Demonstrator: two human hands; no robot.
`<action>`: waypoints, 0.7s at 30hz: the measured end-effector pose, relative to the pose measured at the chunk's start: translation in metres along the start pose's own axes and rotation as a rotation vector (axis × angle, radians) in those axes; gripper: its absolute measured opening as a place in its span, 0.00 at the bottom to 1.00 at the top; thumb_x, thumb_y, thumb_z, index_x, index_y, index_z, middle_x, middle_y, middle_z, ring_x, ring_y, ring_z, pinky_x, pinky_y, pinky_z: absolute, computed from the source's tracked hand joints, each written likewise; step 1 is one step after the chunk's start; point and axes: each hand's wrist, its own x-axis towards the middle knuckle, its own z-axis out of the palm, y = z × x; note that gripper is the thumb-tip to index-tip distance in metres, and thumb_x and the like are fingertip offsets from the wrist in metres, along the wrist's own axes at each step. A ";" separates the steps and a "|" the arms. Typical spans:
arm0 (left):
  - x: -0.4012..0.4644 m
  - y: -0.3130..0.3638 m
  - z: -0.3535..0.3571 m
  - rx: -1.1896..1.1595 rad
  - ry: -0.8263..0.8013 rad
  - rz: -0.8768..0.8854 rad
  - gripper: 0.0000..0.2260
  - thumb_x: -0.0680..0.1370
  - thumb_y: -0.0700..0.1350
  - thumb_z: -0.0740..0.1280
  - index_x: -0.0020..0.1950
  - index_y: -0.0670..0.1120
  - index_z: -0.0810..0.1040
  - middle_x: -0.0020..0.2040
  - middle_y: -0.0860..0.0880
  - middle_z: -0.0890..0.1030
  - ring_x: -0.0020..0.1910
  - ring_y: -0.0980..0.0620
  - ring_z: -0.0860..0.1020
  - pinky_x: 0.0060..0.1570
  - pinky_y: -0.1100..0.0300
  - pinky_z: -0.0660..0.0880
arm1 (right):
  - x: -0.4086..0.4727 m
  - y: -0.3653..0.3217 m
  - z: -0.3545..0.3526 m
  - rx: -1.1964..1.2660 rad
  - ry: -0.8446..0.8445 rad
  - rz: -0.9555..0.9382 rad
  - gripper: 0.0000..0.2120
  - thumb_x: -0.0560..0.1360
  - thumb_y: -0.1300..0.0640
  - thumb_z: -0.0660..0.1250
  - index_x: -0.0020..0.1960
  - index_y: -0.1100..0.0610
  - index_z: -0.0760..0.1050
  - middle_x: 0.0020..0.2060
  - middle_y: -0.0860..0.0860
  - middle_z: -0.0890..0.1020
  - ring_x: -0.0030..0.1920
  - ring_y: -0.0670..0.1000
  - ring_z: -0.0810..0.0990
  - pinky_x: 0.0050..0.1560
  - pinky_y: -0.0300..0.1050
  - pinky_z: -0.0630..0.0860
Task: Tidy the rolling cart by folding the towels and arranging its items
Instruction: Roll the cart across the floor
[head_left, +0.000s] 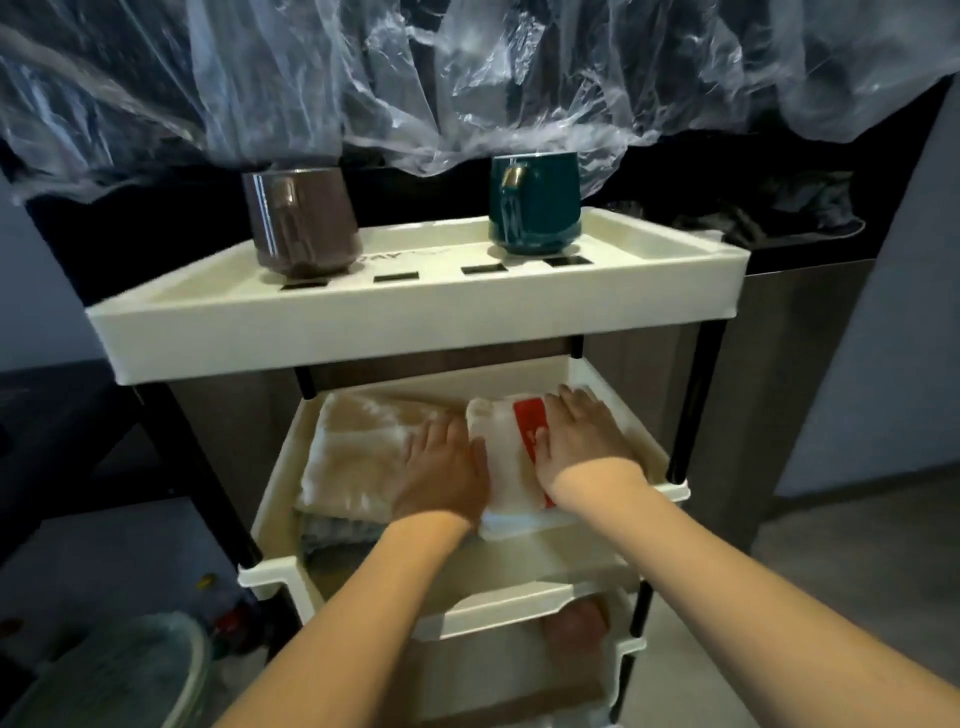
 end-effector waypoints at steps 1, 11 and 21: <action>-0.010 0.004 -0.010 -0.006 -0.102 -0.068 0.24 0.84 0.54 0.49 0.80 0.49 0.54 0.81 0.49 0.54 0.79 0.48 0.53 0.76 0.51 0.48 | -0.014 -0.001 -0.012 0.007 -0.057 -0.001 0.28 0.81 0.51 0.50 0.79 0.58 0.50 0.79 0.53 0.52 0.78 0.53 0.50 0.77 0.47 0.45; -0.083 0.103 -0.211 -0.046 -0.229 0.095 0.13 0.83 0.51 0.54 0.58 0.50 0.75 0.53 0.50 0.80 0.50 0.51 0.79 0.52 0.54 0.76 | -0.082 -0.022 -0.219 0.216 -0.391 0.118 0.14 0.78 0.55 0.55 0.53 0.58 0.77 0.53 0.58 0.81 0.54 0.60 0.79 0.50 0.49 0.74; -0.021 0.038 -0.311 0.187 0.047 -0.203 0.13 0.73 0.40 0.65 0.57 0.38 0.76 0.55 0.38 0.77 0.51 0.36 0.74 0.47 0.45 0.74 | 0.000 -0.030 -0.279 0.044 -0.208 0.279 0.25 0.76 0.56 0.58 0.72 0.55 0.61 0.68 0.58 0.68 0.64 0.61 0.69 0.61 0.54 0.68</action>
